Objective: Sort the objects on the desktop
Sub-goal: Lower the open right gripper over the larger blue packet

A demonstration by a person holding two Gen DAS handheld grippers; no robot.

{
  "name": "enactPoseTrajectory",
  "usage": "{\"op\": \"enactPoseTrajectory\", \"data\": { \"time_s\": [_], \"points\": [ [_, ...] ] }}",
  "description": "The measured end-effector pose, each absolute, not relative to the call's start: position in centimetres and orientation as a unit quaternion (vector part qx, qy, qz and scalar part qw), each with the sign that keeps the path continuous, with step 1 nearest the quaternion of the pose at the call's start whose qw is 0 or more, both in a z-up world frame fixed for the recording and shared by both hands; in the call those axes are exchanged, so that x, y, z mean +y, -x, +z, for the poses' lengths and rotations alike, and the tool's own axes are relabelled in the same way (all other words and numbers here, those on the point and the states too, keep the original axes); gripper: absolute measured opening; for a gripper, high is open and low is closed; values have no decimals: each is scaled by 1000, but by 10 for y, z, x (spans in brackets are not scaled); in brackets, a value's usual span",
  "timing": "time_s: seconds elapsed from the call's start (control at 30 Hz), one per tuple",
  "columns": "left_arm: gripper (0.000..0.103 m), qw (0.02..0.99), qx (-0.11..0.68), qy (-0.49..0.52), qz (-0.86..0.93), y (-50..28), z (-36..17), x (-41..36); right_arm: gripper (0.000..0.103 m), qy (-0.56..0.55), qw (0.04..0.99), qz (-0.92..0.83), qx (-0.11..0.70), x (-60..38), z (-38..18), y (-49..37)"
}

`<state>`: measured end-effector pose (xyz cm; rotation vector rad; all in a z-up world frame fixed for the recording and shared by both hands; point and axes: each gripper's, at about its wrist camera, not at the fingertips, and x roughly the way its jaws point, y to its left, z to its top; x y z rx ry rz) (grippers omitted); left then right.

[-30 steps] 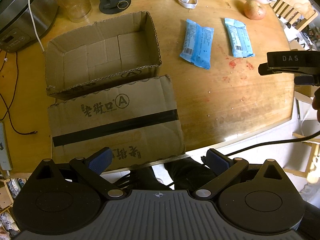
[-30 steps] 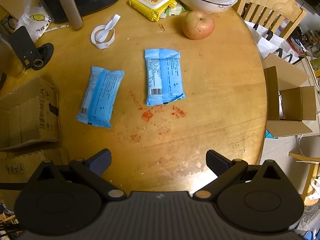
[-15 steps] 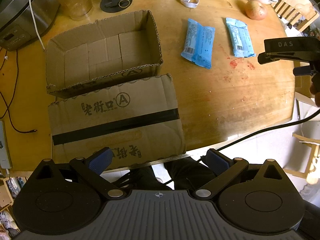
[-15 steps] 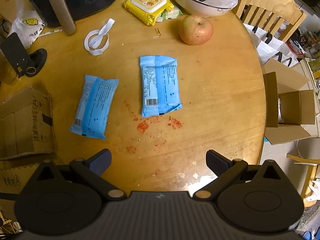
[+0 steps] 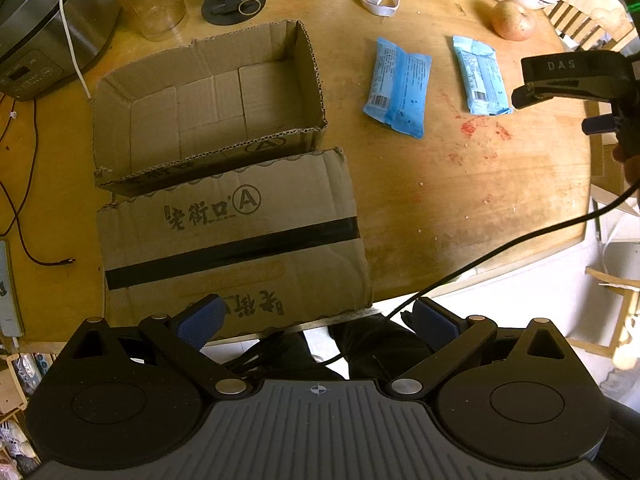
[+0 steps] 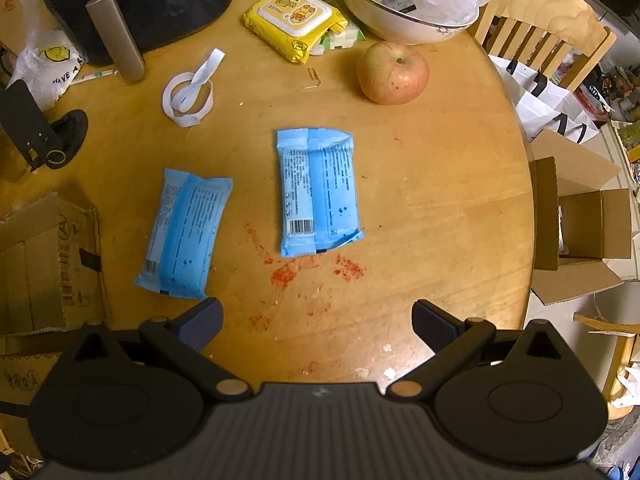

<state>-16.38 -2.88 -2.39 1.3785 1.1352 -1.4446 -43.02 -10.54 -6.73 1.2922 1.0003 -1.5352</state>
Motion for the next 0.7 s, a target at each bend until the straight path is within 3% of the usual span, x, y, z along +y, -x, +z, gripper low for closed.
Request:
{"op": "enactPoseTrajectory", "data": {
  "time_s": [0.7],
  "points": [
    [103,414,454,-545,-571,163,-24,-28,103,-533,426,-616,393,-134,-78,444]
  ]
}}
